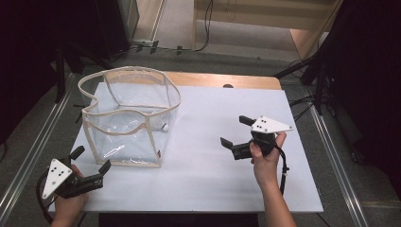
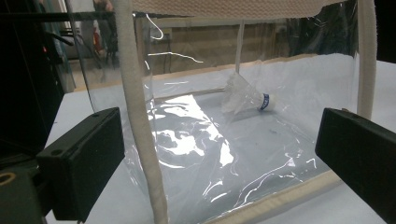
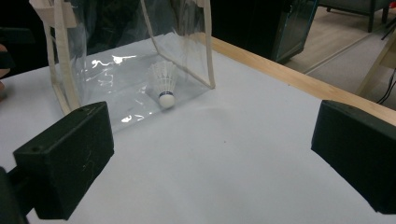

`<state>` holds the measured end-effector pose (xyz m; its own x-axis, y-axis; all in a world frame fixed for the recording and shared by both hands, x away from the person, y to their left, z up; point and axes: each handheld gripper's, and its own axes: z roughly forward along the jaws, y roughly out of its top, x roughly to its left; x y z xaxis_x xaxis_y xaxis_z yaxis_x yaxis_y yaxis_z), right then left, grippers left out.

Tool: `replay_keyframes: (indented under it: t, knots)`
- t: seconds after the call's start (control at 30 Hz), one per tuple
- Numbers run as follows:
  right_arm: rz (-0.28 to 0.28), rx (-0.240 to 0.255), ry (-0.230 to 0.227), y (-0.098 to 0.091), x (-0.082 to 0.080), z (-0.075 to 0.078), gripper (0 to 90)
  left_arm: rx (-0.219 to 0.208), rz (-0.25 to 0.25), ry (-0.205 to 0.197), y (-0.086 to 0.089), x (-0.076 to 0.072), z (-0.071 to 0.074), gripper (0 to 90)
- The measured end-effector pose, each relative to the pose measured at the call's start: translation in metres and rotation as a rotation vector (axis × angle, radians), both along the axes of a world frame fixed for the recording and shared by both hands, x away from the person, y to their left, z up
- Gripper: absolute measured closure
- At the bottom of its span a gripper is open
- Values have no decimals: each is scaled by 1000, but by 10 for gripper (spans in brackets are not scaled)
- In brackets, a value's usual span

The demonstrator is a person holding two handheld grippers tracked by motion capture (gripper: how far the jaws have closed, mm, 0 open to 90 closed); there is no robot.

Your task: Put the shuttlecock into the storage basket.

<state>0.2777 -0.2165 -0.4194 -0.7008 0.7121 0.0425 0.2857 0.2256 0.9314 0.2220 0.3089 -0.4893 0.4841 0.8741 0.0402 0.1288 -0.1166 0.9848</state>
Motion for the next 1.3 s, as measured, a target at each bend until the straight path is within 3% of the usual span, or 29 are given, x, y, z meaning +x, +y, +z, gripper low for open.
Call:
replay_keyframes:
  t: [1.3]
  knots:
    - [-127, 9, 29, -61, -35, -44, 0, 20, -1, 0, -2, 0, 0, 22]
